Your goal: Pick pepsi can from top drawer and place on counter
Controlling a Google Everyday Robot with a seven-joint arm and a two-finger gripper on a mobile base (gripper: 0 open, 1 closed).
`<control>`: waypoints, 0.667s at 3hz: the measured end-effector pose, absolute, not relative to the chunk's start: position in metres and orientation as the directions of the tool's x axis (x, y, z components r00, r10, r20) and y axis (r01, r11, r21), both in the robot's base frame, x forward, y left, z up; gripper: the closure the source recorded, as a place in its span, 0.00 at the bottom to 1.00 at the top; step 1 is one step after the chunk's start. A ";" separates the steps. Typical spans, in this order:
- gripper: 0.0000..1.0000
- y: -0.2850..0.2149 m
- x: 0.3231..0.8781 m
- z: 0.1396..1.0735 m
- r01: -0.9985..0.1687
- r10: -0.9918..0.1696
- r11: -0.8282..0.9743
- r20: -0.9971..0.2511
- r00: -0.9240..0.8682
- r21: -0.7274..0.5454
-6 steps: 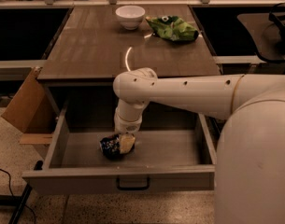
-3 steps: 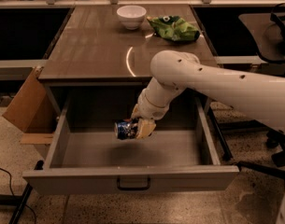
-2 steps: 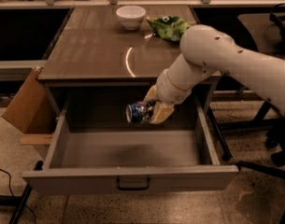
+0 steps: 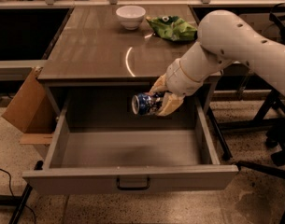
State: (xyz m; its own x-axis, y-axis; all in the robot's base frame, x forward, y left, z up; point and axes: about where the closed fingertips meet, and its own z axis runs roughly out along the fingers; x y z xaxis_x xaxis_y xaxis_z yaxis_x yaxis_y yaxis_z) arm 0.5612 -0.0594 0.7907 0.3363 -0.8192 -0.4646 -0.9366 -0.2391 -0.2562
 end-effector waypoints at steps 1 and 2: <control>1.00 -0.062 0.562 0.798 -0.934 -0.828 -0.244 -0.446 0.340 -0.260; 1.00 -0.075 0.568 0.827 -0.926 -0.846 -0.246 -0.402 0.350 -0.288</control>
Offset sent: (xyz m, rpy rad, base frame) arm 0.0192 -0.0425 0.0948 -0.1088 -0.1262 -0.0328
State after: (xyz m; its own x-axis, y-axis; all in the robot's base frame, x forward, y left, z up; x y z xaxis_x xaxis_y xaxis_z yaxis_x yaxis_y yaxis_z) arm 0.5680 -0.0749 0.8272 0.3498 -0.8462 -0.4020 -0.9256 -0.2459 -0.2878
